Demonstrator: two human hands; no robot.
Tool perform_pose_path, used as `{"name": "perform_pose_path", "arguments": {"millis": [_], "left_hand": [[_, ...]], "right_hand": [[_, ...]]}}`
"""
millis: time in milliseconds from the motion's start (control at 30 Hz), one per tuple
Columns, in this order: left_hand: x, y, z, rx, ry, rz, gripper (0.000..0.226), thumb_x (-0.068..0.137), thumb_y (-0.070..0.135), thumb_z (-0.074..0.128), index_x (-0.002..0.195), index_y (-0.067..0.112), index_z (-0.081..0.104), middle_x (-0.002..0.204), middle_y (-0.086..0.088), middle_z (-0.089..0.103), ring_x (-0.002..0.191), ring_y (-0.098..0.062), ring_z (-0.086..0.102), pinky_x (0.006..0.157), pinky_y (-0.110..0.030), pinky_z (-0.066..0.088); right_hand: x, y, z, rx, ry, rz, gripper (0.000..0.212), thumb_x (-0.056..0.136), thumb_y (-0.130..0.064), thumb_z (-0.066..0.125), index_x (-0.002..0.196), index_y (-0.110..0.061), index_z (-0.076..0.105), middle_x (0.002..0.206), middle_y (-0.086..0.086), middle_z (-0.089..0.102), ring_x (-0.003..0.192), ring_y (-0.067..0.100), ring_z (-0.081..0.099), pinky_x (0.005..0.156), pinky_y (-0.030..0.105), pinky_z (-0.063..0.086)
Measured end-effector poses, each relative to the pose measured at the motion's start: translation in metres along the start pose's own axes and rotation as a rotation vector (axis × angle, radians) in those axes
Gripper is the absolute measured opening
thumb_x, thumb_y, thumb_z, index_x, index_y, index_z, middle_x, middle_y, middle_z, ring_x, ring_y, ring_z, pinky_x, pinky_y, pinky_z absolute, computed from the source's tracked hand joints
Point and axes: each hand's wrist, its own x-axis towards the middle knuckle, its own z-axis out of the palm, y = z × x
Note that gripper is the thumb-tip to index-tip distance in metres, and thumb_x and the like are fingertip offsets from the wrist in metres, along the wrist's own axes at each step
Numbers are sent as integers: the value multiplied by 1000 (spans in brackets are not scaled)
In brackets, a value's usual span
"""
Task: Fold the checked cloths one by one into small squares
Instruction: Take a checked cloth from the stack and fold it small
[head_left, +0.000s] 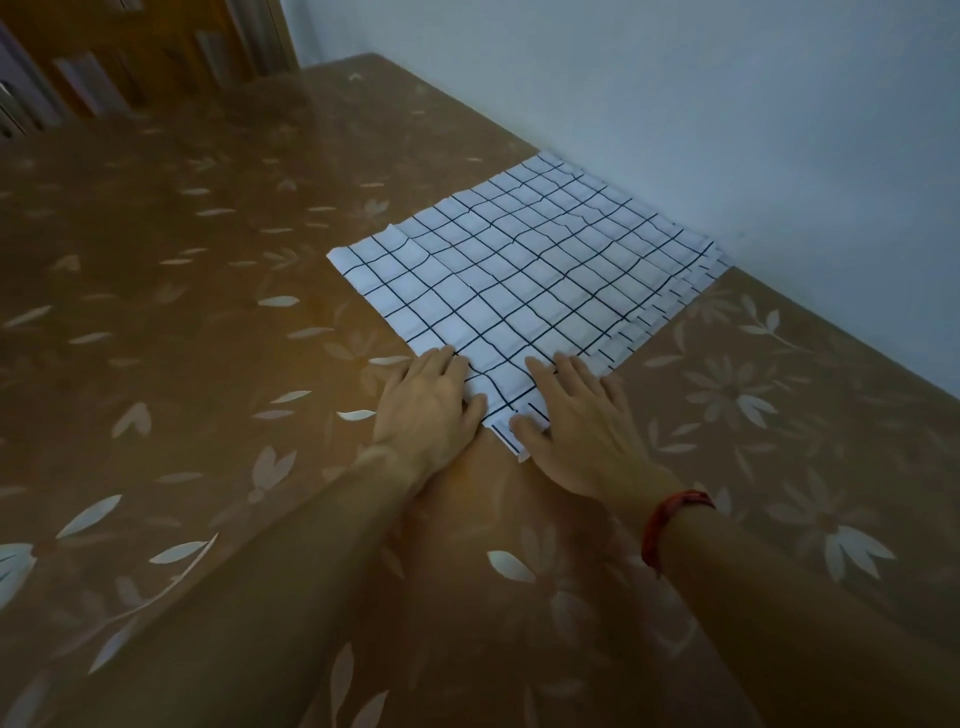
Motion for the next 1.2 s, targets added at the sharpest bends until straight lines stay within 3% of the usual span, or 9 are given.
{"name": "perform_pose_path", "arguments": {"millis": [133,333,467,600,700,800,933,1067,1200], "left_hand": [[1,3,-3,42,77,46,21,87,27,54,92,12,68,99,-4,63,93,-27,55,82,-39,42],[-12,9,-15,62,117,101,21,87,22,63,69,10,61,72,-7,59,71,-29,54,64,-36,38],[-29,15,-27,56,63,127,23,91,27,55,74,12,61,71,-4,61,70,-26,53,66,-36,37],[-53,25,-41,-27,79,147,22,89,29,60,73,13,59,68,-1,60,66,-23,52,64,-35,41],[-72,37,-53,-51,82,178,20,88,30,64,75,15,60,67,1,59,65,-21,51,63,-34,42],[-91,48,-67,-82,104,217,13,85,25,67,78,15,62,69,1,58,66,-19,50,61,-33,41],[-113,59,-82,-73,115,252,22,89,26,48,81,14,65,71,0,60,67,-19,52,61,-30,38],[-129,64,-92,-52,91,292,28,89,26,44,86,15,70,79,2,66,72,-20,59,64,-31,45],[-137,64,-95,-9,54,284,24,87,26,49,75,15,67,74,2,64,70,-22,57,60,-35,47]], "right_hand": [[-2,-5,1,-11,20,-21,65,92,-48,42,149,-24,22,154,9,27,144,24,19,114,44,16],[-9,-8,-5,-13,51,-50,61,90,-40,48,147,-24,32,147,7,38,139,21,28,111,41,23],[-22,-10,-6,-59,117,-72,57,84,-31,59,139,-22,45,142,11,47,134,25,41,107,42,33],[-38,-14,-7,-109,232,-60,44,76,-24,72,119,-23,60,118,3,64,113,23,57,97,39,37],[-53,-16,-14,-86,333,-74,29,76,-16,68,104,-23,68,101,-4,68,97,21,61,87,35,37],[-69,-18,-28,-21,347,-99,22,77,-15,65,97,-22,73,97,-5,70,95,20,61,85,32,35],[-98,-25,-52,69,282,-117,40,81,-40,44,103,-21,71,104,-3,70,101,20,61,91,38,39],[-122,-23,-57,27,213,-136,53,79,-63,49,108,-25,70,116,-3,67,110,18,58,96,37,37],[-135,-18,-54,14,234,-130,27,67,-26,66,93,-27,74,109,-2,71,106,17,55,88,35,42]]}}
